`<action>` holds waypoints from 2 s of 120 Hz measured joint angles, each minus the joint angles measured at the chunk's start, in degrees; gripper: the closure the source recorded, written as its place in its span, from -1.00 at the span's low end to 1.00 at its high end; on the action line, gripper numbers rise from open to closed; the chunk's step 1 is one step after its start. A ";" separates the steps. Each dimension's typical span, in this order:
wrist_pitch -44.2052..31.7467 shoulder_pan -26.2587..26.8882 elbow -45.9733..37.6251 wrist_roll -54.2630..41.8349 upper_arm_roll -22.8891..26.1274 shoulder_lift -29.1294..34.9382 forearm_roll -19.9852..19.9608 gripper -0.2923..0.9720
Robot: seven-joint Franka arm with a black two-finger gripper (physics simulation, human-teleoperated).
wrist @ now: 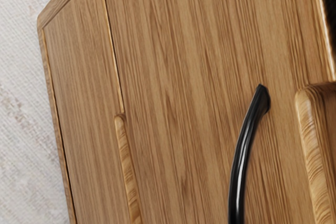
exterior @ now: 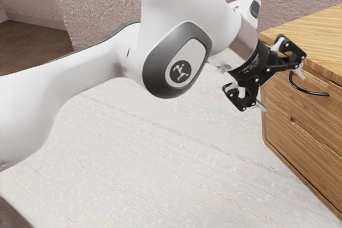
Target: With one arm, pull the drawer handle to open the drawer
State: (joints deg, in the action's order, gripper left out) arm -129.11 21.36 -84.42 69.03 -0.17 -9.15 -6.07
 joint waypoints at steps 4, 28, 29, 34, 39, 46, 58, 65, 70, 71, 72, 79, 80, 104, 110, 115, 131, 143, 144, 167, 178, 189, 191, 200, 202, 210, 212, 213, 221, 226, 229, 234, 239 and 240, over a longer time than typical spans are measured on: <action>-0.01 -0.02 0.01 -0.09 0.02 -0.02 0.00 -0.54; -0.06 0.00 0.15 -0.51 0.08 -0.43 0.00 -0.39; -0.06 0.00 0.17 -0.53 0.08 -0.45 0.00 -0.38; -0.06 0.00 0.26 -0.61 0.08 -0.55 0.00 -0.34; -0.07 0.00 0.33 -0.68 0.08 -0.65 0.00 -0.31; -0.07 0.00 0.42 -0.78 0.08 -0.70 0.00 -0.28; -0.33 0.06 0.45 -0.92 0.08 -0.84 0.00 -0.23; -0.47 0.08 0.71 -1.00 0.06 -1.25 0.00 -0.21; -0.54 0.08 1.23 -1.06 0.08 -1.64 0.00 -0.20; -0.56 0.08 1.32 -1.07 0.08 -1.75 0.00 -0.20; -0.57 0.08 1.40 -1.09 0.08 -1.84 0.00 -0.20; -0.64 0.08 2.00 -1.19 0.08 -2.39 0.00 -0.19; -0.65 0.08 2.06 -1.21 0.08 -2.44 0.00 -0.19; -0.79 0.00 2.27 -1.50 0.08 -2.67 -0.05 -0.12; -0.81 0.00 2.24 -1.55 0.08 -2.67 -0.06 -0.09; -0.82 0.00 2.12 -1.59 0.08 -2.64 -0.07 -0.08; -0.85 0.00 1.84 -1.70 0.08 -2.63 -0.08 -0.04; -0.85 -0.05 1.76 -1.77 0.03 -2.76 -0.11 -0.02; -0.85 -0.06 1.75 -1.78 0.03 -2.77 -0.11 -0.02; -0.83 -0.10 1.62 -1.83 0.02 -3.21 -0.25 -0.01; -0.82 -0.11 1.43 -1.84 0.01 -3.16 -0.31 0.00; -0.81 -0.08 0.72 -1.82 -0.07 -2.64 -0.36 0.00; -0.82 -0.06 0.63 -1.81 -0.07 -2.51 -0.37 0.00; -0.81 0.15 -0.08 -1.73 -0.18 -1.99 -0.49 0.00; -0.82 0.18 -0.37 -1.70 -0.20 -1.78 -0.50 0.00; -0.83 0.23 -1.22 -1.56 -0.21 -1.22 -0.51 0.00; -0.83 0.02 -1.51 -1.53 -0.23 -1.02 -0.49 0.00; -0.82 -0.03 -1.69 -1.51 -0.20 -0.90 -0.46 0.00; -0.83 -0.17 -3.00 -1.35 -0.12 0.05 -0.37 0.00; -0.83 -0.16 -3.78 -1.25 -0.18 0.68 -0.37 0.00; -0.83 -0.16 -4.24 -1.20 -0.21 1.04 -0.38 0.00; -0.84 -0.14 -4.89 -1.11 -0.27 1.56 -0.40 0.00; -0.84 -0.14 -5.70 -1.00 -0.32 2.16 -0.40 0.00; -0.84 -0.14 -5.88 -0.98 -0.33 2.29 -0.39 0.00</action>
State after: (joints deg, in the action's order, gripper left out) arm -129.95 21.22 -90.30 68.05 -0.51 -6.86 -6.46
